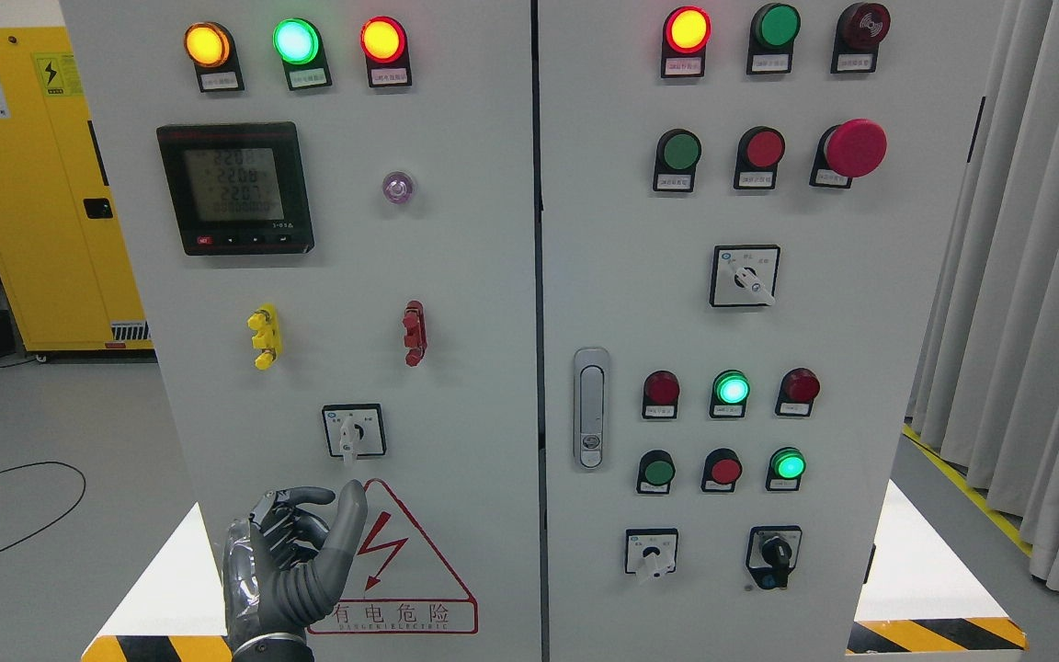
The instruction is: Turn on light switch 1
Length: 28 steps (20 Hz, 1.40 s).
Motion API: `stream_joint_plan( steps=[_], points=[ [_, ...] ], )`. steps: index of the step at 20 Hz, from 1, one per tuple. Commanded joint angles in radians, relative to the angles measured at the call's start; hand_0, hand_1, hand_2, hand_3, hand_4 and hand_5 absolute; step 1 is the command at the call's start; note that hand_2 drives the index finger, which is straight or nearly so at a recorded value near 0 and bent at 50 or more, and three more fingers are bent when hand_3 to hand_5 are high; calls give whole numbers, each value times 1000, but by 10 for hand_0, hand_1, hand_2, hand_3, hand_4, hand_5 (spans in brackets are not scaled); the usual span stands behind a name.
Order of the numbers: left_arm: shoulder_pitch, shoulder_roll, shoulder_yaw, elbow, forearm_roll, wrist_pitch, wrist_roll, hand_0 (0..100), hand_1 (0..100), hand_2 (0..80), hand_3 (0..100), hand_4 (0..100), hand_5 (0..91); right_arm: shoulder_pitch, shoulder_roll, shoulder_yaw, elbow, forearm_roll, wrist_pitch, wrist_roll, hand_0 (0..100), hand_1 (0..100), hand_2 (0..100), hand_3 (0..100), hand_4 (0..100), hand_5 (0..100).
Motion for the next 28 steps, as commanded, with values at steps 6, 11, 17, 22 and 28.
stream_joint_plan(
  steps=[6,11,17,22,28],
  points=[
    [-56,-13,-4,35,-27,34,3,170,676,544,896,846,772,0,0,0,0,-1,0,0,0,500,40,0,0,0],
    [-62,-15,-6,35,-44,51,3,173,678,544,897,847,775,0,0,0,0,0,0,0,0,500,40,0,0,0],
    [-87,-18,-10,50,-48,58,3,182,677,545,897,848,779,0,0,0,0,0,0,0,0,500,40,0,0,0],
    [-102,-19,-18,55,-50,69,3,198,673,547,899,848,779,0,0,0,0,0,0,0,0,500,40,0,0,0],
    [-107,-19,-17,58,-50,71,4,267,674,550,906,849,780,0,0,0,0,-1,0,0,0,500,40,0,0,0]
  ],
)
